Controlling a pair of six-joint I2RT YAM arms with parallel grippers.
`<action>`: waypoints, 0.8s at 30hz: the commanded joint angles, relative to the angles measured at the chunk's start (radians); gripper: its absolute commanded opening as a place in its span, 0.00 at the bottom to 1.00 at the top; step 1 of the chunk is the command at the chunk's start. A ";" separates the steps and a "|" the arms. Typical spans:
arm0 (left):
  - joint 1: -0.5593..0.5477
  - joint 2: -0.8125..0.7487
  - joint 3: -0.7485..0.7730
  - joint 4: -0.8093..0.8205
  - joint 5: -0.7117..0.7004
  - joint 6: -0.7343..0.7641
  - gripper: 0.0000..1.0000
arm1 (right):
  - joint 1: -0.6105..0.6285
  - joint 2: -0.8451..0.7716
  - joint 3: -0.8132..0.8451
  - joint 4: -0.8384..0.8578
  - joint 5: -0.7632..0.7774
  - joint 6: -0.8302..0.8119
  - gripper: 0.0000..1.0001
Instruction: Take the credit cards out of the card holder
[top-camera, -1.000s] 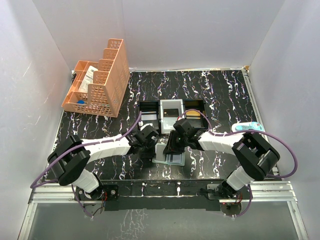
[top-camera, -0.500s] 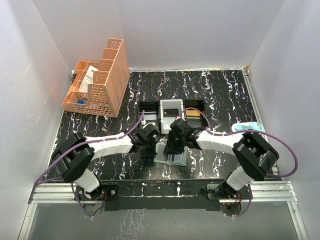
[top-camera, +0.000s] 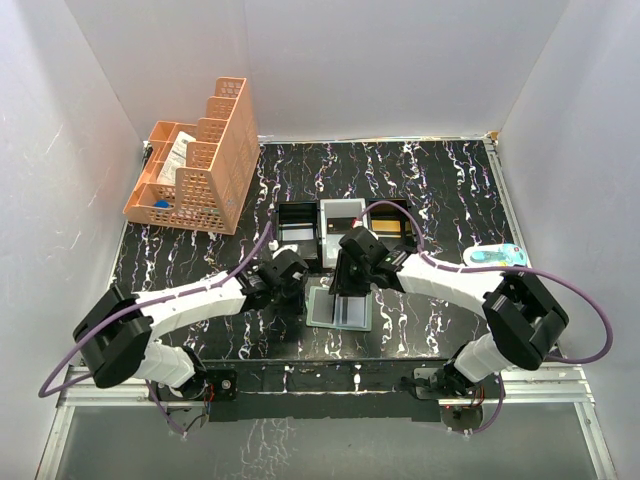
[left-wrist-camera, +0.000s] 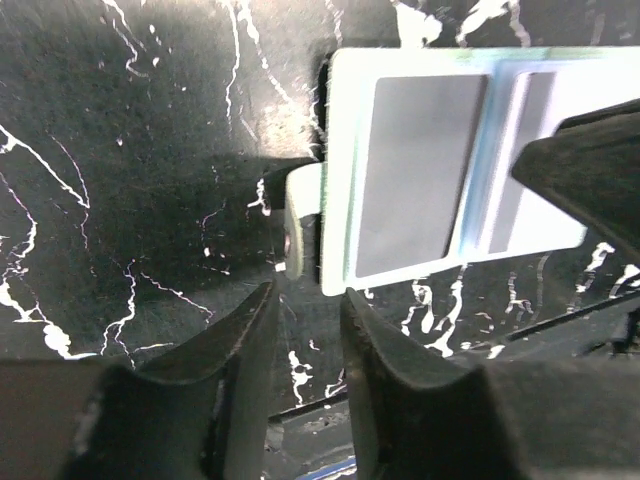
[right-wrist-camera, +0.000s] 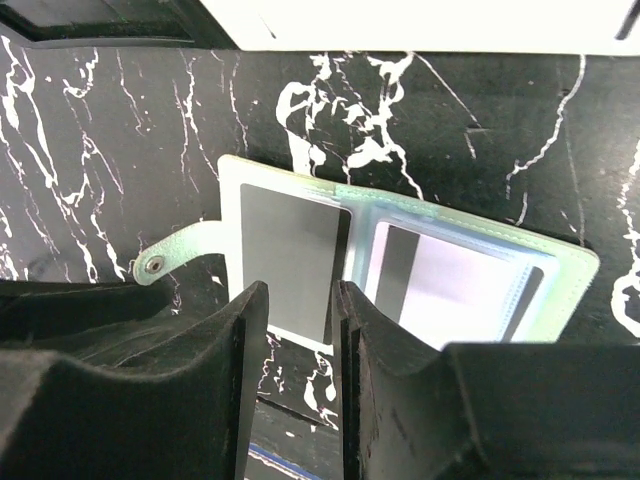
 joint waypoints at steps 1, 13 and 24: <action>-0.004 -0.069 0.074 -0.038 -0.027 0.029 0.32 | 0.004 -0.033 0.020 -0.027 0.040 -0.007 0.30; 0.029 0.089 0.142 0.118 0.088 0.084 0.33 | 0.004 -0.002 -0.053 0.072 -0.015 0.030 0.26; 0.057 0.173 0.041 0.198 0.128 0.098 0.25 | 0.004 -0.005 -0.059 0.053 0.005 0.022 0.26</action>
